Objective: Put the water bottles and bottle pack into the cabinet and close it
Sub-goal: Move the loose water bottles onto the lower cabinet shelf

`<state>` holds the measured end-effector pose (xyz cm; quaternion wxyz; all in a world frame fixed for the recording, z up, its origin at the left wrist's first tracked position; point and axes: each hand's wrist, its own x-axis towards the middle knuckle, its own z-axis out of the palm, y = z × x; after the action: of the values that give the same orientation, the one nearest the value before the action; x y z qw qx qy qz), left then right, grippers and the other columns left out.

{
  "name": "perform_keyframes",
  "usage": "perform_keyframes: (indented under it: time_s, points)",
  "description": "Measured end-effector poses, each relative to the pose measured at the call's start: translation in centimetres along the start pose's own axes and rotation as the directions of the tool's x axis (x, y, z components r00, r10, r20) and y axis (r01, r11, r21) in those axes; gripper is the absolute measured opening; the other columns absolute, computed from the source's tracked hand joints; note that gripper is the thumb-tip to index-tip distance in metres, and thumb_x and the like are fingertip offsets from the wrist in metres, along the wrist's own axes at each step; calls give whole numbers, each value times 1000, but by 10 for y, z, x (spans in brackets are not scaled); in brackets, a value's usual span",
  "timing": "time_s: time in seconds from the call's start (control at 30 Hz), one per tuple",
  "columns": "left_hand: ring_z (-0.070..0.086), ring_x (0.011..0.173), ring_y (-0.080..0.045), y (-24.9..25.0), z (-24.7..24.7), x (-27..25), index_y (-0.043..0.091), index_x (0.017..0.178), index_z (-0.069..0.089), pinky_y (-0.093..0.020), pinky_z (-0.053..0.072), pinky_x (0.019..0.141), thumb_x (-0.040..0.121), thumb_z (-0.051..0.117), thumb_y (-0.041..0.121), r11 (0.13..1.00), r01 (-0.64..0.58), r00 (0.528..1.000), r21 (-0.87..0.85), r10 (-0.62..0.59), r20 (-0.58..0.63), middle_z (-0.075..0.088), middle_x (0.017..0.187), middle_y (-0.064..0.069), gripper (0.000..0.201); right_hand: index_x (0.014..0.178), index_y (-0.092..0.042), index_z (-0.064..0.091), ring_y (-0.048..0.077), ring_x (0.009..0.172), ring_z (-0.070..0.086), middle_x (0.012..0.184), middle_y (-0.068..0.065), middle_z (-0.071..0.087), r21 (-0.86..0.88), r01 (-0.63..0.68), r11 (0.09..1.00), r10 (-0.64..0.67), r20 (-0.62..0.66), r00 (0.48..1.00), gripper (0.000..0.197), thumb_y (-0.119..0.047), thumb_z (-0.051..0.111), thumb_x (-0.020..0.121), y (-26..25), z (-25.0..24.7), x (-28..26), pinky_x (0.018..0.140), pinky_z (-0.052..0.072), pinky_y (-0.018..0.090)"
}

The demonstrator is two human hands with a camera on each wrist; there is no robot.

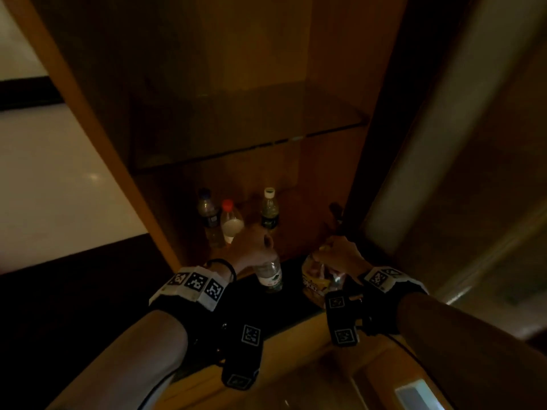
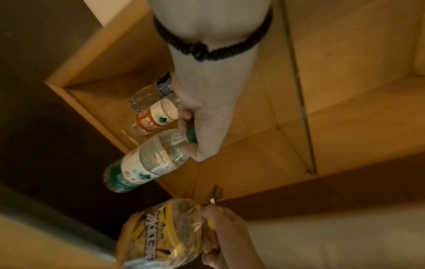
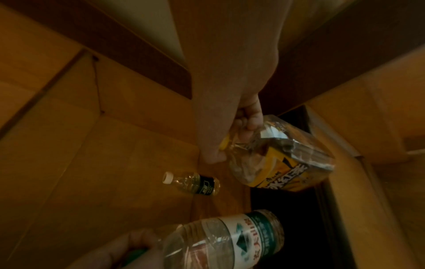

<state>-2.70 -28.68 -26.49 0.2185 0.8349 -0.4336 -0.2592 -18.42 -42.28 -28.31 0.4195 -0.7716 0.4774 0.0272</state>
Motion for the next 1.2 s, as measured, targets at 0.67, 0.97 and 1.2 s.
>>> perform_keyframes:
  time_s: [0.67,0.97,1.2]
  points:
    - [65,73,-9,-9,-25,134,15,88,69,-19,51,57,74,76,25,940,193,949,-280,-251,-189,66,73,8,19,129,1,47,24,73,61,125,23,58,444,-2,896,26,-48,999,44,-9,61,88,-85,-21,202,45,52,23]
    - [70,81,-26,-11,-24,153,7,94,70,-36,56,69,79,70,27,937,235,948,-258,-280,-152,71,84,-10,26,137,0,39,43,118,55,137,23,49,547,-1,837,-18,28,999,47,-3,55,92,-113,-23,232,64,56,31]
    - [56,109,-34,-11,-13,150,18,89,63,-44,53,77,65,61,38,959,182,952,-218,-227,-204,62,104,-13,31,142,12,26,49,135,33,147,34,31,490,-18,871,-67,156,986,46,-3,37,99,-109,-24,206,111,33,49]
